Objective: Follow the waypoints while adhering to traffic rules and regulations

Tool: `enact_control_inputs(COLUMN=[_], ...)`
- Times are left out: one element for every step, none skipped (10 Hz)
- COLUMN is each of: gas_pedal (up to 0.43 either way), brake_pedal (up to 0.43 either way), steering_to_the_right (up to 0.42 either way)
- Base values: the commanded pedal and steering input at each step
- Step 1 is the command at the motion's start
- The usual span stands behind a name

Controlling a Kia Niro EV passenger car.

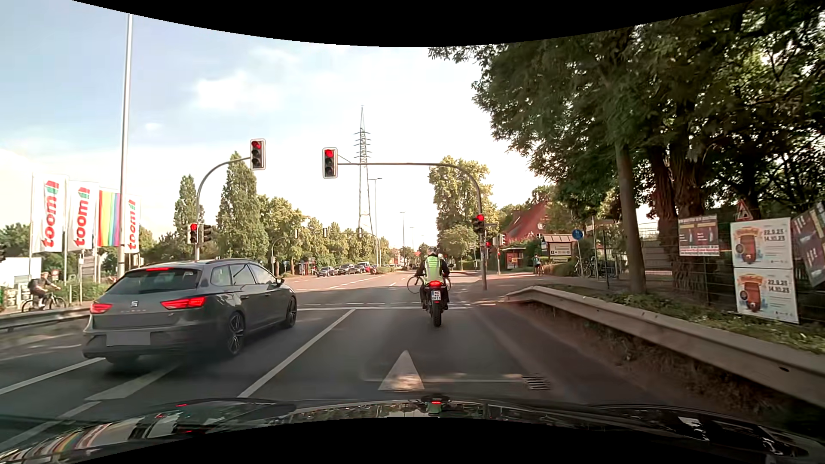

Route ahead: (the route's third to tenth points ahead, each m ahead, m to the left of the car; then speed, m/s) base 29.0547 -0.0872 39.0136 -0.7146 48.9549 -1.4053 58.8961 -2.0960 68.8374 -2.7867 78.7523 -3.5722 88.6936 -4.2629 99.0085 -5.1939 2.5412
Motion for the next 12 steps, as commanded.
enact_control_inputs(gas_pedal=[0.0, 0.0, 0.0, 0.0, 0.0, 0.0, 0.0, 0.0, 0.0, 0.0, 0.0, 0.0], brake_pedal=[0.024, 0.085, 0.146, 0.165, 0.171, 0.177, 0.183, 0.177, 0.177, 0.177, 0.177, 0.177], steering_to_the_right=[0.0, 0.0, 0.0, -0.001, 0.0, -0.001, 0.0, 0.0, 0.0, 0.0, 0.0, 0.0])
